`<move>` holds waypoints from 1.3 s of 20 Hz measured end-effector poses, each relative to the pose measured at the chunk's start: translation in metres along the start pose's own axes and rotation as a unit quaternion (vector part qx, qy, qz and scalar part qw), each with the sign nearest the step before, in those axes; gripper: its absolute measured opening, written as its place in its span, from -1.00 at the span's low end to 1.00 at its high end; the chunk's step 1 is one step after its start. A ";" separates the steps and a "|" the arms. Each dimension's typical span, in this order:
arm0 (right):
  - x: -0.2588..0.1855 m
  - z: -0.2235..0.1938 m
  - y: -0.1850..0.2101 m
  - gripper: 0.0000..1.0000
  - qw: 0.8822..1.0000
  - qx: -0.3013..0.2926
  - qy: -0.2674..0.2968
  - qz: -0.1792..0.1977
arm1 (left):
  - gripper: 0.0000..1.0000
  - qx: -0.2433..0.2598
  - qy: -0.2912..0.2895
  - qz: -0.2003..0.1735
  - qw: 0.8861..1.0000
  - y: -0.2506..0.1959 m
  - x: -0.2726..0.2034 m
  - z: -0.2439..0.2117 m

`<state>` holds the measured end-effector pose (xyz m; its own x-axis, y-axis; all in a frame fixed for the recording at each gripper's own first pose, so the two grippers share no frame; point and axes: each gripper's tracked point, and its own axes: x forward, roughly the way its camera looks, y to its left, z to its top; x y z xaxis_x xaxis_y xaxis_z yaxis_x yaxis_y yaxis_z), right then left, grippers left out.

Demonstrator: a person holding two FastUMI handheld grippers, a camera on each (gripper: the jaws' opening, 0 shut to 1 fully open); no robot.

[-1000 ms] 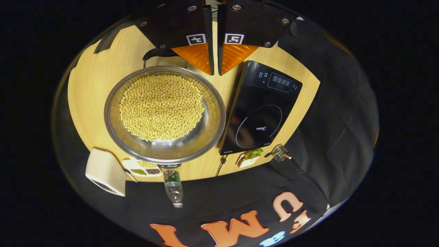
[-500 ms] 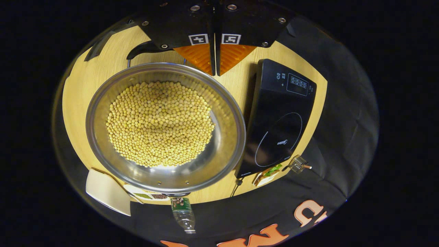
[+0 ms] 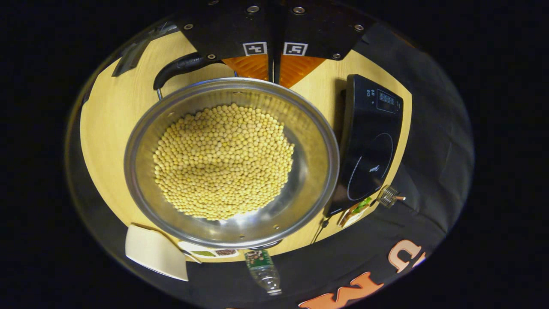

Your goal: First push the handle of the pot to place it horizontally, then grasp the pot with both hands and set it on the induction cooktop.

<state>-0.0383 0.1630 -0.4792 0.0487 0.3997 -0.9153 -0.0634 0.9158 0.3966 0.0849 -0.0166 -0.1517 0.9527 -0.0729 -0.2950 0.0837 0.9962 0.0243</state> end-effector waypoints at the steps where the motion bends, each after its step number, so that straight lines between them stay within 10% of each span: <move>1: 0.000 0.004 -0.012 -1.00 1.000 0.008 -0.005 -0.014 | 0.94 0.001 -0.001 0.000 1.000 0.000 0.001 0.000; 18: -0.011 0.058 -0.152 -1.00 0.981 -0.023 -0.036 -0.188 | 1.00 0.039 0.002 -0.037 0.999 -0.033 0.038 0.004; 26: -0.009 0.088 -0.207 -1.00 0.977 0.040 -0.056 -0.203 | 0.98 0.042 0.017 -0.044 0.998 -0.040 0.060 -0.012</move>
<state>0.0625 -0.0265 -0.5465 0.1619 -0.0002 -0.9868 0.0620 0.9980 0.0099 0.1354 -0.0600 -0.1813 0.9307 -0.1559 -0.3310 0.1914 0.9785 0.0774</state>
